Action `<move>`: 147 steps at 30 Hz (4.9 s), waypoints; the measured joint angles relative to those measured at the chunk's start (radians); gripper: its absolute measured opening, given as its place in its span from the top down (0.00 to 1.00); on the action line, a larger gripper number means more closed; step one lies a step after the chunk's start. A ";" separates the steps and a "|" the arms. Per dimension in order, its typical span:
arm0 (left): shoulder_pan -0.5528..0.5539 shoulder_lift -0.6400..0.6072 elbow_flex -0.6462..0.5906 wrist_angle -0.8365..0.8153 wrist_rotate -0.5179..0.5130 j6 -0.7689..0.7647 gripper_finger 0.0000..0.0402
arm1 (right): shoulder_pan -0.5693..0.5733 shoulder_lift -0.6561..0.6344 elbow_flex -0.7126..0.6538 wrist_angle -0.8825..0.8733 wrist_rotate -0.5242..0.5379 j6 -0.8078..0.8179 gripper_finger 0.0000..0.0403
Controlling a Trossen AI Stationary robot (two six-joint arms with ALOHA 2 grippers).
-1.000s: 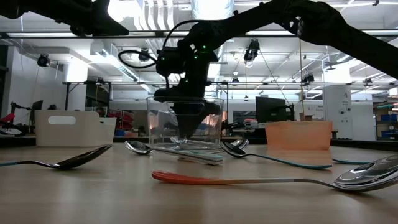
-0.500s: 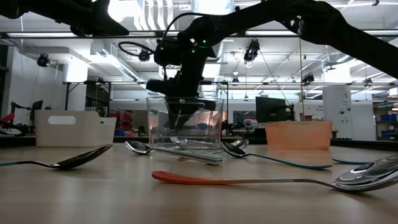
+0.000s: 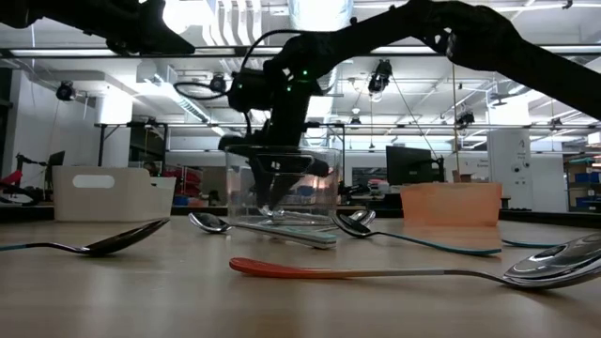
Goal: Sort silverware by color (type)
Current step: Put the blue patterned spoon into the transparent bin, then adjust the transparent bin
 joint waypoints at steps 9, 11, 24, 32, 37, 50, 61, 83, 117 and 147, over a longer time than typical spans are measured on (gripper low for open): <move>0.000 0.004 0.000 0.000 0.000 0.000 0.90 | -0.001 0.018 0.000 -0.002 -0.006 0.010 0.80; 0.000 0.007 0.000 0.000 0.000 0.000 0.90 | 0.000 0.018 0.000 -0.002 -0.003 0.009 0.80; 0.000 0.007 0.000 -0.002 0.000 0.001 0.90 | 0.002 0.007 0.013 -0.005 0.044 -0.041 0.75; 0.000 0.007 0.000 -0.003 0.000 0.004 0.90 | 0.001 0.006 0.016 -0.003 0.055 -0.032 0.75; 0.000 0.007 0.000 -0.003 0.000 0.004 0.90 | 0.002 0.005 0.030 -0.011 0.073 -0.035 0.69; 0.000 0.007 0.000 -0.004 0.000 0.004 0.90 | 0.003 0.003 0.033 -0.065 0.139 -0.009 0.55; 0.000 0.007 0.000 -0.004 0.000 0.004 0.90 | 0.001 0.004 -0.018 -0.058 0.159 0.009 0.55; 0.000 0.007 0.000 -0.004 0.000 0.004 0.90 | 0.001 0.002 -0.057 -0.020 0.159 0.022 0.76; 0.000 0.007 0.000 -0.004 0.000 0.004 0.90 | 0.001 0.002 -0.058 -0.010 0.151 0.035 0.98; 0.000 0.006 0.000 -0.020 0.000 0.004 0.90 | -0.006 0.004 0.071 -0.157 0.151 -0.021 0.98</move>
